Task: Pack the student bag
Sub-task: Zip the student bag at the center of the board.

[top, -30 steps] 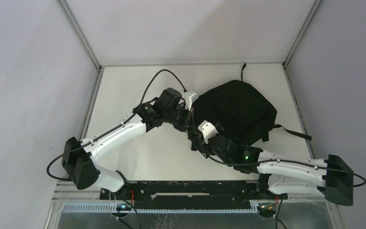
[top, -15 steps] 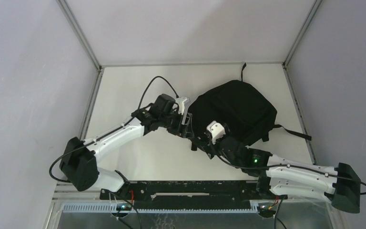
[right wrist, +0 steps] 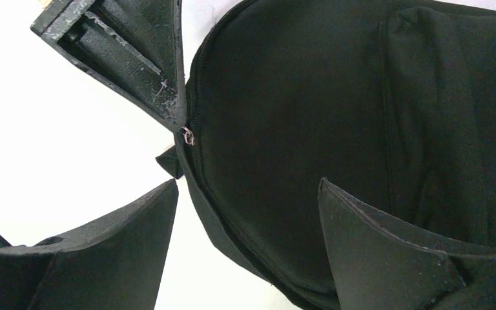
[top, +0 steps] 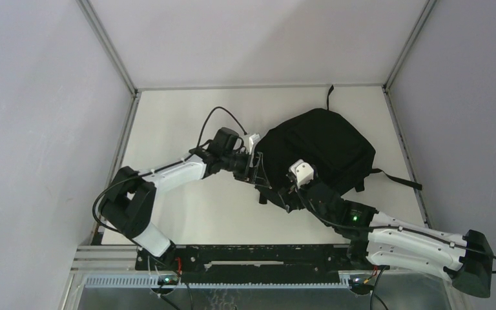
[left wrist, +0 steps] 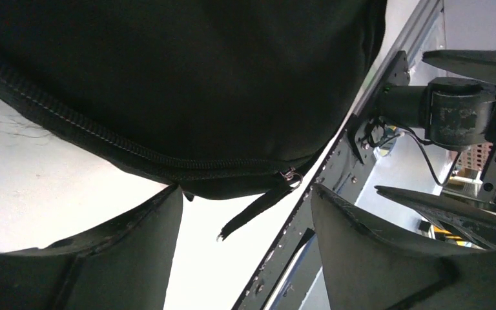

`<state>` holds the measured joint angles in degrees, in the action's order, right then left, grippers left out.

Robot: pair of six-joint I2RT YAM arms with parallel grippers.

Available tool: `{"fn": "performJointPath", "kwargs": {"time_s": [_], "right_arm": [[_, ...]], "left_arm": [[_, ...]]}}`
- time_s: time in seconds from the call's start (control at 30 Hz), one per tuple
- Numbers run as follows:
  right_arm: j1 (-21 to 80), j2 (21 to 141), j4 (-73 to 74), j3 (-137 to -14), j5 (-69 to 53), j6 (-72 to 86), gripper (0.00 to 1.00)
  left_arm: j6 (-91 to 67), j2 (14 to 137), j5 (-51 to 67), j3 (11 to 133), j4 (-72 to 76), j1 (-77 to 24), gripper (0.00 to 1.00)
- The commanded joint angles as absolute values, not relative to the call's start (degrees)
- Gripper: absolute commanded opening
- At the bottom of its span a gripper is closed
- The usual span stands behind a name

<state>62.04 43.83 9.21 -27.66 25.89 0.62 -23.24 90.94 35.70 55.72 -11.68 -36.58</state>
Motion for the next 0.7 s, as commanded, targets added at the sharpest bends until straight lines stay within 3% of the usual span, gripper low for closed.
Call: {"fn": "performJointPath", "kwargs": {"time_s": [0.0,0.2,0.43,0.67], "right_arm": [[61.06,43.49,8.08,-27.41,25.04,2.06,0.87],[60.19,43.79,7.65,-27.42,24.05,1.49,0.87],[59.6,44.11,7.39,-27.42,22.96,1.36,0.87],[59.41,44.82,7.38,-27.68,22.26,1.43,0.87]], "left_arm": [[-25.17,89.76,39.69,55.65,-11.17,-37.39,0.74],[-24.01,88.1,38.05,55.37,-15.3,-38.83,0.7],[-23.21,88.39,36.67,56.51,-17.03,-40.33,0.54],[-21.9,87.8,34.2,57.88,-19.9,-40.87,0.46]]}}
